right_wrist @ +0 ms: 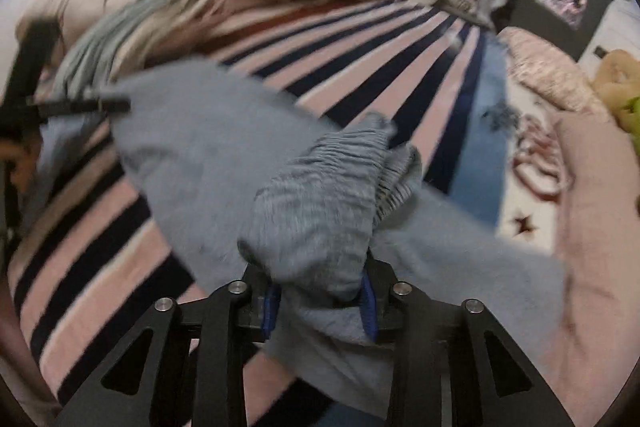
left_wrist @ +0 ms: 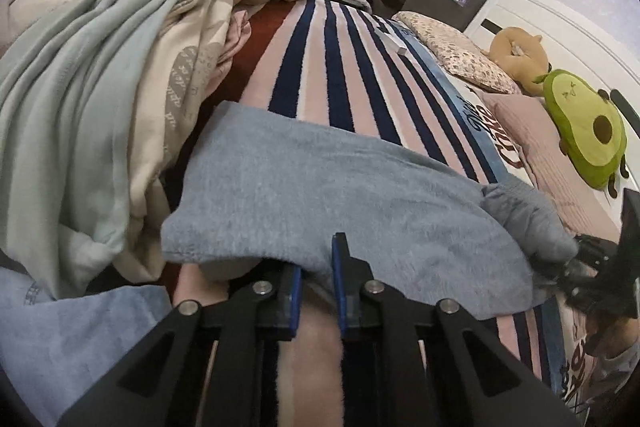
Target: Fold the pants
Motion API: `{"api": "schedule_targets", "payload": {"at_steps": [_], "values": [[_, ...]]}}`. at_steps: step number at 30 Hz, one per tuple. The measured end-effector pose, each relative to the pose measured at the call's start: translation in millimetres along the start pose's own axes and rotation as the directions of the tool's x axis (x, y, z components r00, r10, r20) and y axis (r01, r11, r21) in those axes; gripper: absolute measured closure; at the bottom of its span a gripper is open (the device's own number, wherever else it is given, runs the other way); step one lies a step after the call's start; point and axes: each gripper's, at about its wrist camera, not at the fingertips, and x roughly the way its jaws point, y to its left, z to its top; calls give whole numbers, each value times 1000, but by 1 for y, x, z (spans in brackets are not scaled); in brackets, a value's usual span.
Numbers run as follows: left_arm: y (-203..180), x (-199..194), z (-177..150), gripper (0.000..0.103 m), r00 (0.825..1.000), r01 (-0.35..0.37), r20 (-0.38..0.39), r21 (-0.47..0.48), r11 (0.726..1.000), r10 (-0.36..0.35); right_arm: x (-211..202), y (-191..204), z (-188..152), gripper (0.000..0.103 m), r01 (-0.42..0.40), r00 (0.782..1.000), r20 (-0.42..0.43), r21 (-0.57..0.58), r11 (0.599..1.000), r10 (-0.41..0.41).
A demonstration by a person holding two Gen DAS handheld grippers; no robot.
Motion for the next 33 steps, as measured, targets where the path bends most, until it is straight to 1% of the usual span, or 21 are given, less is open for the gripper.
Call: {"api": "schedule_targets", "payload": {"at_steps": [1,2,3,4,5,7,8,11,13,15,18,21,23,24,26,27,28,29,30,32,33], "values": [[0,-3,-1,87,1000,-3,2,9,1000,3,1,7,-2,67,-9,1000,-5,-16,1000,9],[-3,-6,-1,73,1000,-20,8,24,1000,20,0,10,-4,54,-33,999,-1,-26,999,33],[-7,-11,-1,52,999,-42,26,41,998,41,-8,10,-7,43,-92,996,18,-20,996,92],[-10,-18,-2,44,997,-58,50,56,997,55,-13,11,-8,41,-126,992,32,-12,992,126],[-15,-27,-2,40,995,-72,80,78,994,65,-18,10,-9,41,-141,989,40,-5,990,141],[-25,-44,-1,38,990,-88,117,118,989,74,-32,8,-11,41,-137,989,63,1,991,137],[-32,-51,0,32,990,-79,128,130,988,62,-40,5,-13,41,-136,988,78,8,991,135],[-54,-59,0,27,992,40,115,150,988,-58,-63,-3,-18,40,-133,984,127,38,990,128],[-73,-52,-1,26,988,126,74,161,979,-139,-75,-12,-26,39,-114,983,152,61,992,103],[-97,-35,-4,21,981,185,25,170,968,-192,-82,-19,-33,39,-74,986,157,77,994,61],[-130,-10,-6,21,971,238,-27,181,954,-237,-85,-31,-45,39,21,987,156,89,996,-35],[-160,17,-5,21,953,303,-66,173,937,-296,-89,-50,-55,39,104,977,177,105,989,-122],[-178,32,-2,21,954,301,-70,186,935,-293,-90,-66,-59,38,135,970,187,116,984,-155],[-184,38,0,21,958,285,-56,187,940,-280,-88,-72,-60,38,138,970,185,120,983,-159],[-185,44,0,21,955,296,-52,168,940,-292,-83,-83,-65,38,115,977,166,135,984,-137],[-184,47,0,21,953,304,-56,158,939,-299,-79,-89,-70,40,85,983,150,146,986,-107],[-184,49,-1,22,956,291,-63,156,944,-285,-75,-91,-74,44,71,986,136,153,986,-92],[-182,52,-3,33,966,257,-70,164,952,-249,-70,-92,-80,54,69,989,118,154,986,-88],[-181,54,-6,47,976,213,-79,178,961,-202,-65,-91,-87,59,68,992,97,146,987,-83],[-171,58,-14,56,978,192,-110,173,966,-175,-60,-88,-99,63,46,995,82,142,989,-58],[-167,60,-19,56,978,183,-131,165,969,-163,-59,-87,-105,64,31,996,78,148,988,-43]]}}
